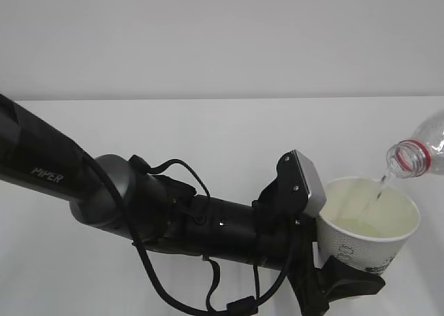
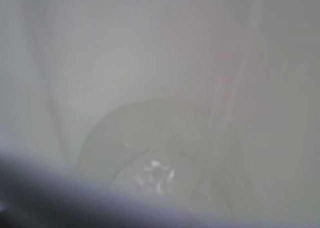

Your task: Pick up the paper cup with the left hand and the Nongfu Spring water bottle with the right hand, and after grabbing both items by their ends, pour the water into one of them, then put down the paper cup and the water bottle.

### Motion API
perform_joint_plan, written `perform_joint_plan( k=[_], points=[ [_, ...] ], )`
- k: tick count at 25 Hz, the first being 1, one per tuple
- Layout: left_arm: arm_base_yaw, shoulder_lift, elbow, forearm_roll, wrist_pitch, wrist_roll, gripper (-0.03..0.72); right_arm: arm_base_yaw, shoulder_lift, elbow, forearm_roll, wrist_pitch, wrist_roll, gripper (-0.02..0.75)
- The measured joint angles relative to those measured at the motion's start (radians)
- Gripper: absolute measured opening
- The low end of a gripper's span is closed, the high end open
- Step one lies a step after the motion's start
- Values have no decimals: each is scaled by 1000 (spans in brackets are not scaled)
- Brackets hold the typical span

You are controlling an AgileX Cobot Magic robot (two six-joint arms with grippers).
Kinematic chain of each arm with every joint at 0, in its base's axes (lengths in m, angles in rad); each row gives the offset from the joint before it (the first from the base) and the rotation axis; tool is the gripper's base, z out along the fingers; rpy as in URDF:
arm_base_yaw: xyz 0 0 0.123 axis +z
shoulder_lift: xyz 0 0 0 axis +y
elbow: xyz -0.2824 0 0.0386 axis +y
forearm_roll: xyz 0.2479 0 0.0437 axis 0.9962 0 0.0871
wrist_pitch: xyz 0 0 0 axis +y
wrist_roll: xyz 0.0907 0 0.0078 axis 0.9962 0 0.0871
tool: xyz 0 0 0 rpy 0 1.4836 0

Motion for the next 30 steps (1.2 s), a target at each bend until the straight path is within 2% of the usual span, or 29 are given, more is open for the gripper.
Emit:
perform_joint_plan(
  k=[30],
  points=[
    [0,0,0,0,2,0,516,0,0,0,0,-1,-11,446]
  ],
)
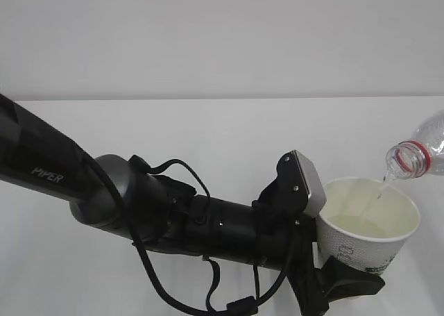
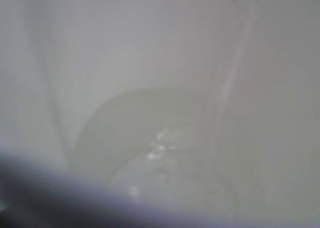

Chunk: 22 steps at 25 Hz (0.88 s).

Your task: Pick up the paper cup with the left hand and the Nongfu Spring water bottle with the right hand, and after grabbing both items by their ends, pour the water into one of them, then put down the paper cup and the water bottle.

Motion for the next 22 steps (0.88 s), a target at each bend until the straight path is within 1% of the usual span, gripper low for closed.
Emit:
perform_joint_plan(
  k=[22],
  points=[
    [0,0,0,0,7,0,516,0,0,0,0,-8,0,446]
  ],
)
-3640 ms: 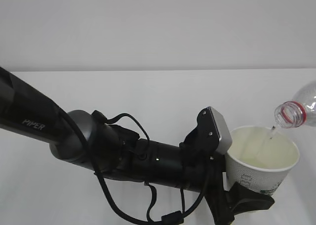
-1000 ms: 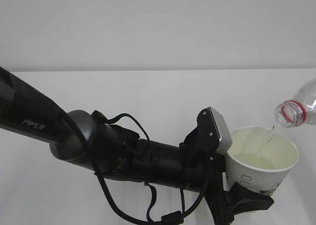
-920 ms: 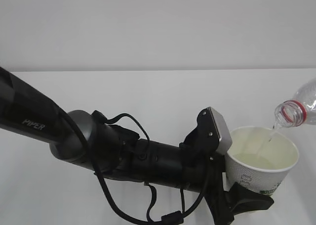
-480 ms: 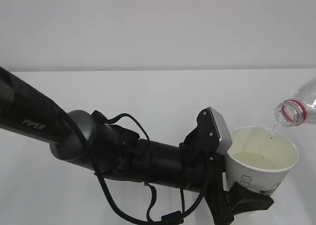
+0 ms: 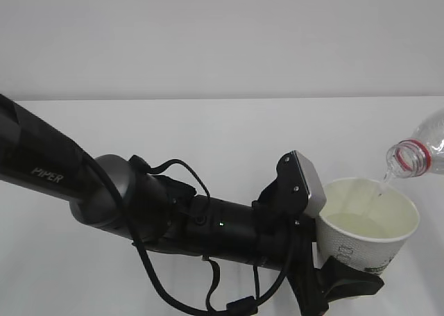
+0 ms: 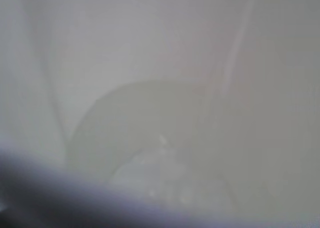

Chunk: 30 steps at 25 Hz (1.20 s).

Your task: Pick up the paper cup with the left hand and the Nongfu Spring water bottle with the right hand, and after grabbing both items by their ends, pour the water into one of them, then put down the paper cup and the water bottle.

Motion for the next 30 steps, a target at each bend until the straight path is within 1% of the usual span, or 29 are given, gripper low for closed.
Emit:
perform_joint_plan(
  k=[30],
  points=[
    [0,0,0,0,7,0,516,0,0,0,0,-7,-7,446]
  ],
)
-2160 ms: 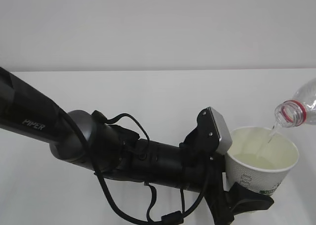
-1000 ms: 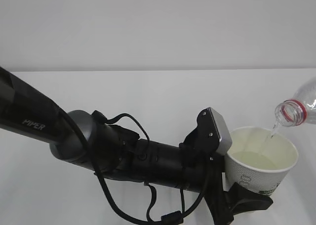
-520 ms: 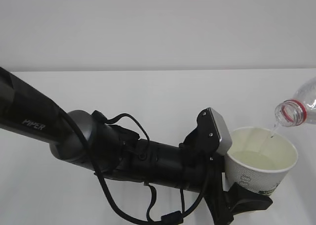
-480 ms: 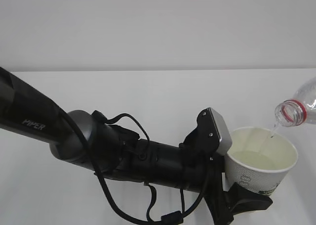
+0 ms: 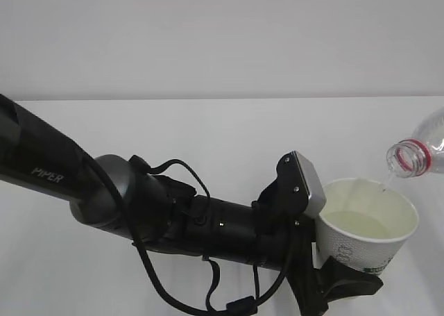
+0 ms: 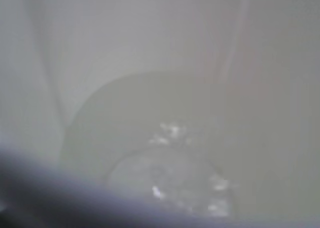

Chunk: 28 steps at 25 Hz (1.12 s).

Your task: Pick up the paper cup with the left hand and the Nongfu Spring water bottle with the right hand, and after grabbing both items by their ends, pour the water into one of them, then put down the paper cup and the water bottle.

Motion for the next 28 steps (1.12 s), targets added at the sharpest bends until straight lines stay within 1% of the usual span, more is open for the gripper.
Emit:
perform_joint_plan(
  k=[28],
  points=[
    [0,0,0,4,3,0,516,0,0,0,4,0,-15,446]
  ],
)
